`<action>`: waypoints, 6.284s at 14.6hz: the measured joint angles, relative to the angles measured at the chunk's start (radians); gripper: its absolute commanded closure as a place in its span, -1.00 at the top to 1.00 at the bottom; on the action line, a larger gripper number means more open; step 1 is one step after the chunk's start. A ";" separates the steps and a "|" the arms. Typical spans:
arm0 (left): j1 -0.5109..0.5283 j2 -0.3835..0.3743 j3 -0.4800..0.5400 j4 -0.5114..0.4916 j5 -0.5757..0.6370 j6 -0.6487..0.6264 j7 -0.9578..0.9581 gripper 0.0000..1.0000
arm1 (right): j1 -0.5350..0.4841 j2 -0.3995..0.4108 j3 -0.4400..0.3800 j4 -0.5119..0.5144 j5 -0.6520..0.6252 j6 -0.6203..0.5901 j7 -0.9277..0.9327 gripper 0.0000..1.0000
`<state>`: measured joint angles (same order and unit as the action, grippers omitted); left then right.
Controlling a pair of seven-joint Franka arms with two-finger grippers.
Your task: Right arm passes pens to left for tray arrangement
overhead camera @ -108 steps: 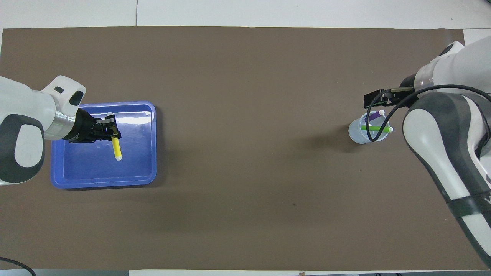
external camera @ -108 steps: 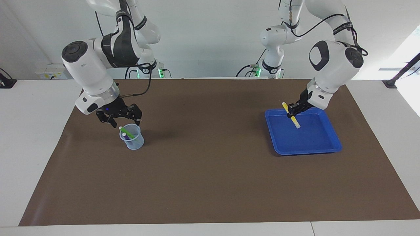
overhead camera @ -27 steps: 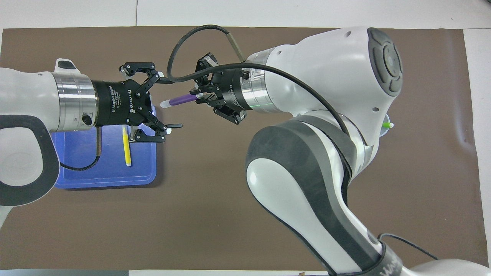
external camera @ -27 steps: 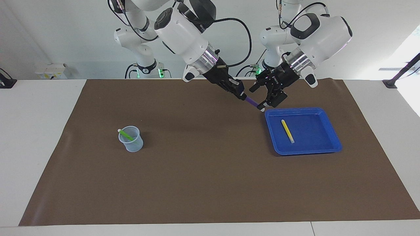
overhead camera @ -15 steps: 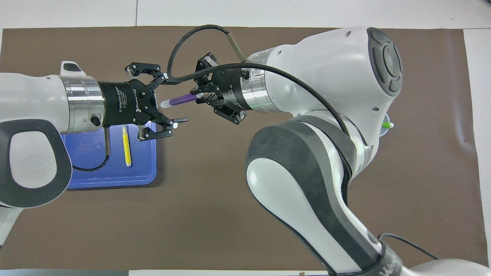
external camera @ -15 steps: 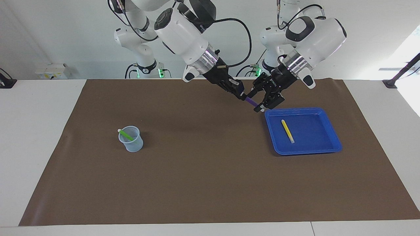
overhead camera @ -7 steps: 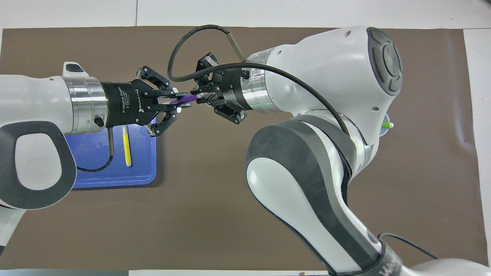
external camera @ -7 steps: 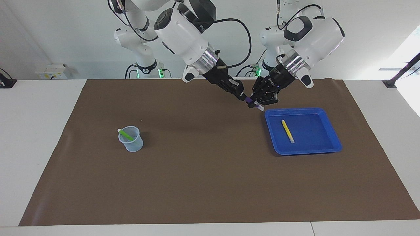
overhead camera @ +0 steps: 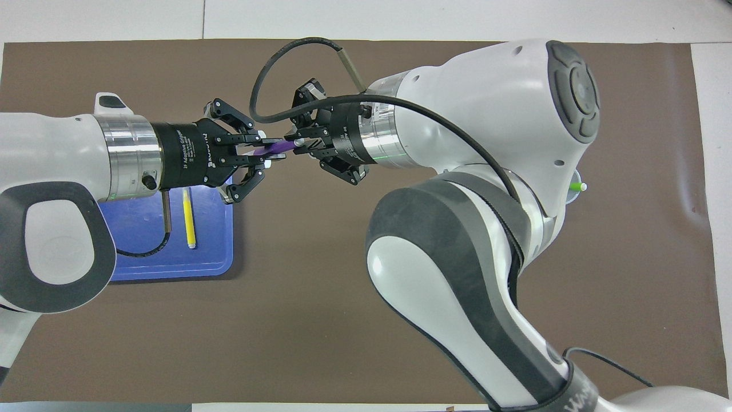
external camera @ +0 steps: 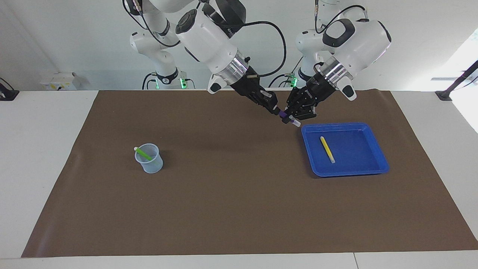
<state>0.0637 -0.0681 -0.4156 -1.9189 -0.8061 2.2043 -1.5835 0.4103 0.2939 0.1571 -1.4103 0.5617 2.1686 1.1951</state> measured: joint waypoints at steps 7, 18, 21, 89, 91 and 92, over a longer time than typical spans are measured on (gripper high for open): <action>0.008 0.000 0.005 -0.002 0.000 0.043 0.025 -1.00 | -0.031 0.003 -0.011 -0.001 -0.186 -0.059 -0.048 1.00; 0.166 0.022 0.014 -0.115 0.233 -0.081 0.723 -1.00 | -0.335 -0.134 -0.018 -0.345 -0.422 -0.193 -0.841 1.00; 0.274 0.080 0.017 -0.120 0.357 -0.136 1.038 -1.00 | -0.455 -0.159 -0.020 -0.394 -0.423 -0.190 -1.004 1.00; 0.242 0.033 -0.047 -0.051 0.075 0.061 0.380 1.00 | -0.613 -0.272 -0.006 -0.769 -0.390 0.100 -1.605 -1.00; 0.242 0.033 -0.047 -0.052 0.075 0.061 0.379 1.00 | -0.613 -0.274 -0.006 -0.769 -0.391 0.099 -1.605 -1.00; 0.242 0.033 -0.047 -0.052 0.075 0.061 0.379 1.00 | -0.613 -0.274 -0.006 -0.770 -0.391 0.099 -1.605 -1.00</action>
<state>0.3058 -0.0353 -0.4623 -1.9707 -0.7314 2.2655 -1.2047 -0.2024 0.0199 0.1508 -2.1798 0.1711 2.2679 -0.4103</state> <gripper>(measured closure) 0.000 0.828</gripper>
